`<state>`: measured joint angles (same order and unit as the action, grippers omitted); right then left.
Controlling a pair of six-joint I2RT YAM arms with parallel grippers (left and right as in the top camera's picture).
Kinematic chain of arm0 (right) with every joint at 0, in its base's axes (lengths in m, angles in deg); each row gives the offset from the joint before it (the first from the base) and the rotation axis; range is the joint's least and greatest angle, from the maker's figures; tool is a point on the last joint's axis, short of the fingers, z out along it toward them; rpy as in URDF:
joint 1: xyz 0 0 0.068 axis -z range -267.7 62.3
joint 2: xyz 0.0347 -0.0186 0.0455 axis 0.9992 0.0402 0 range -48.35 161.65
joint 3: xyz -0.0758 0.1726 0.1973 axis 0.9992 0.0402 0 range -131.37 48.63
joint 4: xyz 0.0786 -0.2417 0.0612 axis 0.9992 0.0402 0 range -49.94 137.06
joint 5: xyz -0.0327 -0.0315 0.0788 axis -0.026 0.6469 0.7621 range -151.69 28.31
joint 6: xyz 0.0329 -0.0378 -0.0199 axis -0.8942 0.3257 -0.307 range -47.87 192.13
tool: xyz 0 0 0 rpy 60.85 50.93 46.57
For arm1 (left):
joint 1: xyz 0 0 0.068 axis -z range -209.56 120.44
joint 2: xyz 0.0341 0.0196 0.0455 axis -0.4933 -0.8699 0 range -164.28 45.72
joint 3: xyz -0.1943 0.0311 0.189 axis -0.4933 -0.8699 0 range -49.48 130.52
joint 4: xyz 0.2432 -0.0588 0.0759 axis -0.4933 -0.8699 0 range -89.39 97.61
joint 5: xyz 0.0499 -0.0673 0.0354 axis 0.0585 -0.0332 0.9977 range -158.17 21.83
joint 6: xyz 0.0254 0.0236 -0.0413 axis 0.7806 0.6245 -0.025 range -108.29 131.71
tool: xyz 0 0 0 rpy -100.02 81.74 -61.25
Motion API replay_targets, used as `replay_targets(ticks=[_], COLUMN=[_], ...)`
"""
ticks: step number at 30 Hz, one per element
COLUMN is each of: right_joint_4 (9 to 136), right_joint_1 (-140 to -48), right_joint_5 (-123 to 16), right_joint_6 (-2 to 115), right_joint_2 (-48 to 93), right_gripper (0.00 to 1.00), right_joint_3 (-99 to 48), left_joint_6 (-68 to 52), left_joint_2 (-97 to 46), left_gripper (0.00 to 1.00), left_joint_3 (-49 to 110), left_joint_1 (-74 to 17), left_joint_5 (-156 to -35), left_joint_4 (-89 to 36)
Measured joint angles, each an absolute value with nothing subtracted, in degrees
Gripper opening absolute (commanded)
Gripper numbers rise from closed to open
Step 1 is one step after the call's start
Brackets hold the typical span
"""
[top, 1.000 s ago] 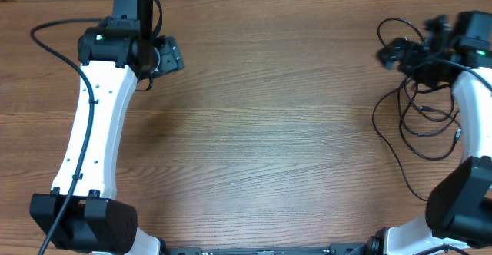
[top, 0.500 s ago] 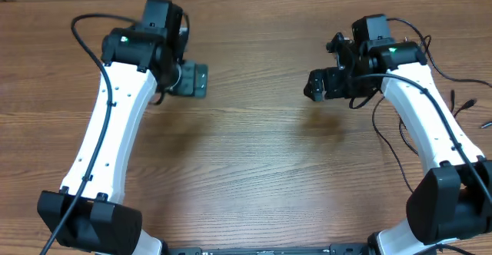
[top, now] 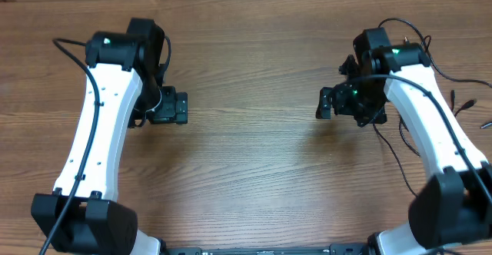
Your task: Untangle cables
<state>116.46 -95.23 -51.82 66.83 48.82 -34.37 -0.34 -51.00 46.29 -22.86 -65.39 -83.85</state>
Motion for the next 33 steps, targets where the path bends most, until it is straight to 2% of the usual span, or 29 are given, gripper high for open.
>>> replay_targets(ticks=[7, 15, 21, 33], right_joint_4=[108.07, 95.76, 93.97, 101.51], right_joint_1=[-95.23, -95.23, -95.23, -95.23], right_joint_5=[-55.38, -58.12, -61.57, -62.6], right_joint_6=[66.17, 66.22, 66.22, 66.39], right_joint_2=[30.46, 5.76, -9.34, -11.07], right_gripper=[1.0, 1.0, 1.0, 1.0], right_joint_3=[-25.97, -12.12, -9.1, -9.08], left_joint_6=[-0.34, -0.32, -1.28, -1.67], left_joint_2=[-36.21, -7.81, 7.05, 9.08], left_gripper=[1.0, 1.0, 1.0, 1.0], left_joint_3=[30.7, 9.35, 0.59, -0.59], left_joint_1=[-22.86, -22.86, -22.86, -22.86], left_joint_5=[-65.34, -64.69, -63.35, -62.98], left_joint_4=[-70.24, -51.81, -49.21, -51.37])
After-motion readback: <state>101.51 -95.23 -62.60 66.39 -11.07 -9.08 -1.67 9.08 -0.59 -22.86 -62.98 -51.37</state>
